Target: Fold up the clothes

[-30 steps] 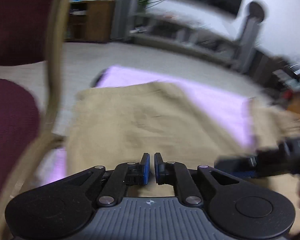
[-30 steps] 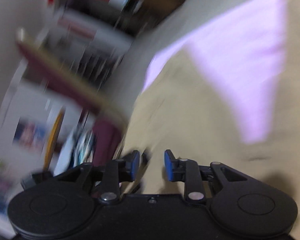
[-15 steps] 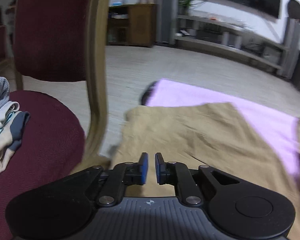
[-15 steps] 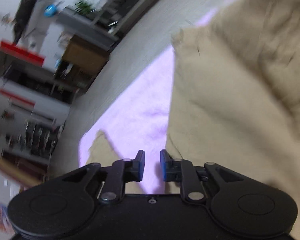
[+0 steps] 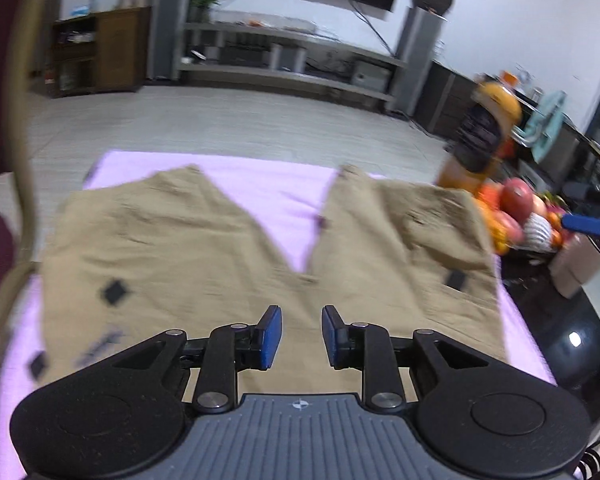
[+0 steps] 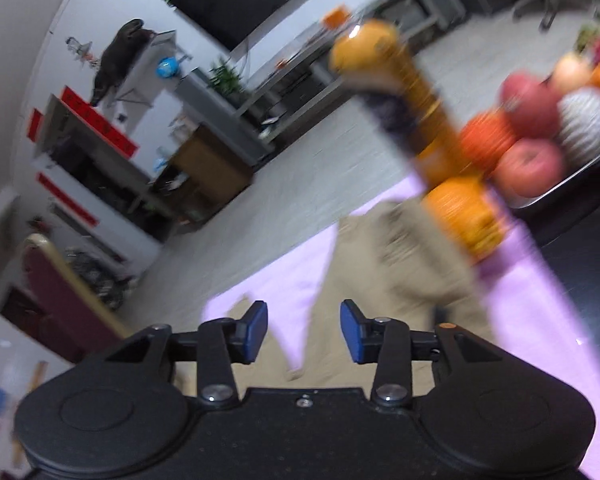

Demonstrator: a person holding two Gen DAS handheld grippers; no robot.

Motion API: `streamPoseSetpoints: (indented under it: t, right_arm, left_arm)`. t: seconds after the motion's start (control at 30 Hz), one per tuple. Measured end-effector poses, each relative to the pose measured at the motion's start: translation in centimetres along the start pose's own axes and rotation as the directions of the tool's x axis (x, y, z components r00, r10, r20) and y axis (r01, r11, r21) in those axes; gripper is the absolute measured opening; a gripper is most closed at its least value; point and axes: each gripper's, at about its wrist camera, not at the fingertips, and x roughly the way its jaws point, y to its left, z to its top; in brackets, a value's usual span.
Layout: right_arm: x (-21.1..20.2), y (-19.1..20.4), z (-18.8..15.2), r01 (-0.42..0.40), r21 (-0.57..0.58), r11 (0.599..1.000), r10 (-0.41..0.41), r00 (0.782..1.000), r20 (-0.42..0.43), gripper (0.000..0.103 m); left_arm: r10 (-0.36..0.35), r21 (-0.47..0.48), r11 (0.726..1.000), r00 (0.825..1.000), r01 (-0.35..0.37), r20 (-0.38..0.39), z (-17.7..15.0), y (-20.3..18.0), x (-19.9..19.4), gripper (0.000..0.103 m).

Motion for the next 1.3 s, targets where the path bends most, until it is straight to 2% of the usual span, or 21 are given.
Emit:
streamPoseSetpoints:
  t: [0.1,0.17,0.2,0.23,0.3,0.43,0.6,0.73,0.77,0.8,0.83,0.9,0.97,1.03,1.07,1.13,1.17,1.2,1.23,1.27,1.3]
  right_arm:
    - [0.9,-1.6,1.1,0.045,-0.007,0.999,-0.045,0.999,0.025,0.042]
    - [2.3,-2.7,1.9,0.088,-0.001,0.996,-0.088,0.996,0.035,0.041]
    - [3.2,-3.1,2.4,0.102,0.000,0.995,-0.102,0.994,0.031,0.040]
    - [4.2,-3.5,3.0,0.114,0.000,0.993,-0.114,0.993,0.027,0.034]
    - [6.3,-4.2,4.1,0.147,-0.028,0.989,-0.147,0.989,0.010,0.031]
    - [11.7,-3.7,6.1,0.226,-0.136,0.965,-0.230,0.973,-0.020,0.031]
    - [18.2,-1.7,7.4,0.322,-0.338,0.884,-0.346,0.938,-0.009,0.033]
    - [22.6,0.2,6.6,0.382,-0.519,0.764,-0.445,0.895,0.003,0.033]
    - [23.0,0.6,6.2,0.391,-0.549,0.739,-0.459,0.888,0.014,0.028]
    - [23.4,1.0,5.7,0.397,-0.573,0.717,-0.469,0.883,0.025,0.010]
    - [23.2,1.5,5.2,0.394,-0.590,0.705,-0.458,0.888,0.045,0.009]
    - [21.8,3.3,3.5,0.368,-0.642,0.673,-0.395,0.912,0.109,0.007]
    - [20.3,5.5,0.6,0.310,-0.732,0.606,-0.310,0.940,0.140,0.007]
    - [19.2,7.6,-3.2,0.226,-0.831,0.508,-0.232,0.965,0.121,0.007]
    - [19.1,8.4,-5.5,0.176,-0.880,0.441,-0.213,0.973,0.087,0.007]
    - [19.5,9.3,-9.9,0.068,-0.948,0.312,-0.218,0.976,-0.001,0.008]
    - [19.9,9.4,-11.9,0.006,-0.964,0.267,-0.239,0.969,-0.060,0.010]
    - [20.0,9.3,-13.1,-0.040,-0.966,0.256,-0.260,0.960,-0.108,0.013]
    - [20.1,9.2,-14.1,-0.079,-0.964,0.254,-0.278,0.949,-0.151,0.023]
    - [20.1,9.1,-15.1,-0.119,-0.960,0.253,-0.297,0.935,-0.194,0.028]
    - [19.5,9.0,-15.3,-0.133,-0.952,0.277,-0.288,0.933,-0.215,0.031]
  left_arm:
    - [-0.019,0.010,1.000,0.997,0.020,-0.081,-1.4,-2.2,3.6,0.024]
    - [-0.024,0.013,1.000,0.989,0.026,-0.147,-2.6,-3.2,6.4,0.019]
    - [-0.025,0.022,0.999,0.985,0.030,-0.173,-3.3,-3.5,7.5,0.017]
    - [-0.025,0.032,0.999,0.980,0.032,-0.197,-4.0,-3.8,8.6,0.016]
    - [-0.011,0.058,0.998,0.974,0.025,-0.225,-5.0,-3.9,10.2,0.016]
    - [-0.037,0.047,0.998,0.976,0.048,-0.213,-5.1,-3.2,10.0,0.024]
    - [-0.076,0.022,0.996,0.977,0.082,-0.198,-5.4,-2.5,9.8,0.024]
    - [-0.085,0.011,0.996,0.978,0.089,-0.190,-5.4,-2.5,9.8,0.024]
    - [-0.084,0.011,0.996,0.978,0.088,-0.190,-5.3,-2.5,9.8,0.024]
    - [-0.084,0.012,0.996,0.978,0.088,-0.189,-5.3,-2.6,9.8,0.024]
    - [-0.083,0.014,0.996,0.978,0.088,-0.189,-5.3,-2.6,9.7,0.024]
    - [-0.086,0.012,0.996,0.978,0.090,-0.188,-5.4,-2.5,9.7,0.024]
    - [-0.088,0.010,0.996,0.979,0.092,-0.186,-5.4,-2.4,9.7,0.024]
    - [-0.088,0.008,0.996,0.979,0.091,-0.183,-5.4,-2.4,9.6,0.024]
    - [-0.087,0.007,0.996,0.979,0.090,-0.183,-5.4,-2.4,9.6,0.024]
    - [-0.085,0.005,0.996,0.979,0.088,-0.183,-5.4,-2.5,9.6,0.024]
    - [-0.085,0.005,0.996,0.979,0.087,-0.183,-5.4,-2.5,9.6,0.024]
    - [-0.086,0.006,0.996,0.979,0.088,-0.183,-5.4,-2.4,9.6,0.024]
    - [-0.087,0.006,0.996,0.979,0.090,-0.183,-5.4,-2.4,9.6,0.024]
    - [-0.088,0.006,0.996,0.979,0.091,-0.182,-5.4,-2.4,9.6,0.024]
    - [-0.090,0.005,0.996,0.979,0.092,-0.182,-5.4,-2.4,9.6,0.024]
